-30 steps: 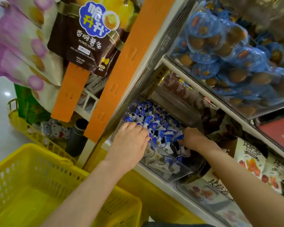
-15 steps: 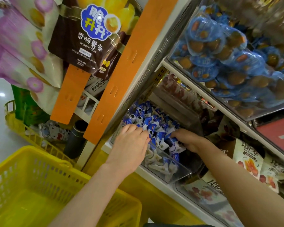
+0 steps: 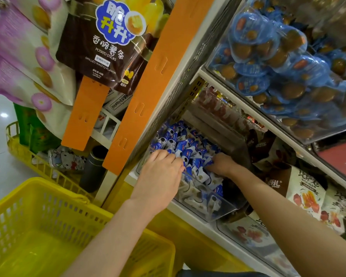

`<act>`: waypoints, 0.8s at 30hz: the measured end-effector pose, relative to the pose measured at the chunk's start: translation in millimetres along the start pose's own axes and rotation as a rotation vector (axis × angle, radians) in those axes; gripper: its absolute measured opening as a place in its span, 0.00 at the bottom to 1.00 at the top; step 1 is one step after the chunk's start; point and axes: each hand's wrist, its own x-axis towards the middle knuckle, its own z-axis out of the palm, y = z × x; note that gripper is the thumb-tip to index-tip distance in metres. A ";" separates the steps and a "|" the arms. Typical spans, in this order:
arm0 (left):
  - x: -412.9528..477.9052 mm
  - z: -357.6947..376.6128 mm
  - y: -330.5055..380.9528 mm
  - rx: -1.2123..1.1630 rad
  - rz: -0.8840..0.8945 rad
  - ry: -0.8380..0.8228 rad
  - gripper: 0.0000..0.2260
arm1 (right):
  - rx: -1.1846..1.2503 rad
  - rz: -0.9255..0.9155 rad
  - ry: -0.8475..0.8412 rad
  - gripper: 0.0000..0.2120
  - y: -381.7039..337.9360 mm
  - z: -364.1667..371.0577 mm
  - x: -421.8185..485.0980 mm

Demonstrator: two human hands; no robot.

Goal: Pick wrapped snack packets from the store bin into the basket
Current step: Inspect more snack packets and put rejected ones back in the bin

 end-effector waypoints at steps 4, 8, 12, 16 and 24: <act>-0.2 2.1 -1.2 -0.006 0.003 0.004 0.15 | 0.357 -0.014 0.020 0.12 7.1 12.0 1.4; 0.4 2.4 -1.8 0.008 0.018 0.007 0.15 | 0.254 -0.029 -0.018 0.09 10.6 12.6 -3.2; 0.0 0.4 -5.4 0.039 0.046 -0.003 0.14 | 0.103 -0.070 0.075 0.10 8.3 10.8 -6.1; 1.8 -6.2 -10.4 0.108 0.052 -0.010 0.15 | 0.331 -0.310 0.377 0.14 -17.9 -2.6 -3.4; 5.3 -17.5 -20.6 0.177 0.120 0.047 0.12 | 0.388 -0.384 0.217 0.17 -85.6 -17.4 59.1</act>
